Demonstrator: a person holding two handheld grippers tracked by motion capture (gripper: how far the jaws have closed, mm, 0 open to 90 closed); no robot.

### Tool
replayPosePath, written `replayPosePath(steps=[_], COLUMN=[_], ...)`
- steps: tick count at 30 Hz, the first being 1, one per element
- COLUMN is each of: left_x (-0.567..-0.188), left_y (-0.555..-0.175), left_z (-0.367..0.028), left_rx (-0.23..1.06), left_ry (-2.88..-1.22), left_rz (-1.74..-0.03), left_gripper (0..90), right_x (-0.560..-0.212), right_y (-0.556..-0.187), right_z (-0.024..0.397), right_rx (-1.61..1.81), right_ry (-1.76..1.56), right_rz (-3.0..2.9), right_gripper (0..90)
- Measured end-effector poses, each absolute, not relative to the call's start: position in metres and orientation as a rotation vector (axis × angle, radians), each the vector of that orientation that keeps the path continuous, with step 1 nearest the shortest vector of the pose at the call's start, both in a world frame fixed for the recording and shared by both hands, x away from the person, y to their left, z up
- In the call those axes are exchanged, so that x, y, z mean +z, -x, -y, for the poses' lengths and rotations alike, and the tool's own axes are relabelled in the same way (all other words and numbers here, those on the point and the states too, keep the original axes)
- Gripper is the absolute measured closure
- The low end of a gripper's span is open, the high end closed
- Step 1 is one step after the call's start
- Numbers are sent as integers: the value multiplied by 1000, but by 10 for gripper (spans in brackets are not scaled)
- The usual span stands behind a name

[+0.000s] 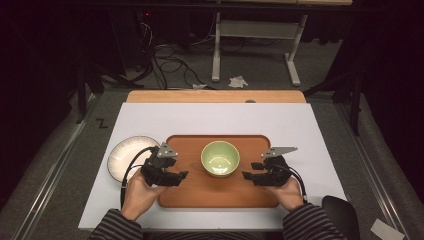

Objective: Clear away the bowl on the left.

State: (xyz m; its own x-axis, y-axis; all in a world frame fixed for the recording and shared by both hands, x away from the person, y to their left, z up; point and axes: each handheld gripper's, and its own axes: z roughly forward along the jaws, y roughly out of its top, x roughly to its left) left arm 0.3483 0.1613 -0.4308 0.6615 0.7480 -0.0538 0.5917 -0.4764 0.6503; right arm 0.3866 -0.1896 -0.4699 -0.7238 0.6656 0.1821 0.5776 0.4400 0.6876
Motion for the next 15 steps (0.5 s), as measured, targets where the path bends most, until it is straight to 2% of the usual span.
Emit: replayPosePath(steps=[15], left_x=[-441], left_y=[-346], left_z=[-158], left_rx=[293], left_ry=[-2240], left_rz=[-1032], left_gripper=[410], right_x=[-469], right_y=[-386], right_z=[191], right_rx=[1150], right_ry=[-1122], right_rz=[-2565], right_gripper=[465])
